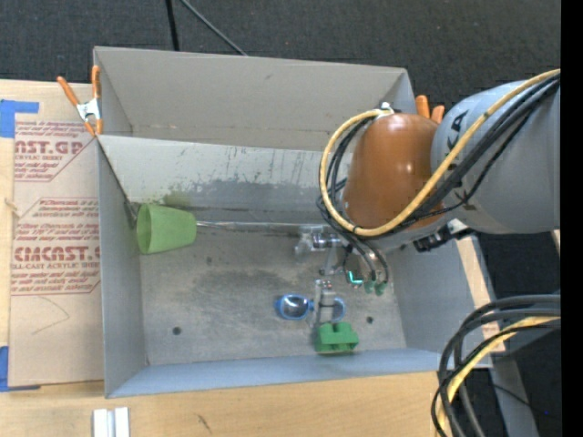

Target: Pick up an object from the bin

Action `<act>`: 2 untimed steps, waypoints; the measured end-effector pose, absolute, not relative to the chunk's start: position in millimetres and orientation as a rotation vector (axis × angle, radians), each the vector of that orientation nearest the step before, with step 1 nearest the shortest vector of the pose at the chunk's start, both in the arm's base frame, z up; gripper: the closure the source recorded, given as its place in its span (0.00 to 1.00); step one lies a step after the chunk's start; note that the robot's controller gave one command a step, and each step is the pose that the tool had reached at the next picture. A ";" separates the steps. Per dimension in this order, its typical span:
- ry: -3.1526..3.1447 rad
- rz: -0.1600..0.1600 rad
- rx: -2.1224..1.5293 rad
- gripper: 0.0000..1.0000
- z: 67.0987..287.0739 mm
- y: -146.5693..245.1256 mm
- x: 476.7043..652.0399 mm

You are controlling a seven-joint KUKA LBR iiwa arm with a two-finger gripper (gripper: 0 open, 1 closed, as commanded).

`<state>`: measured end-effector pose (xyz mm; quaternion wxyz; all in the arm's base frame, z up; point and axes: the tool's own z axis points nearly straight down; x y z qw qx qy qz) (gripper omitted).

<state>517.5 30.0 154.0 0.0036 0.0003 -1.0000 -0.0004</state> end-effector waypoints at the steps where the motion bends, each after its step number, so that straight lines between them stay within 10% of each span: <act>1: -3.130 0.000 -0.145 0.00 65.0 7.2 505.3; 2: -3.131 -0.001 -0.144 0.00 64.7 8.0 505.4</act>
Offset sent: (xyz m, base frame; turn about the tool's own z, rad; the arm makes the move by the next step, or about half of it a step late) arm -0.0096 -0.0228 -0.0840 0.0925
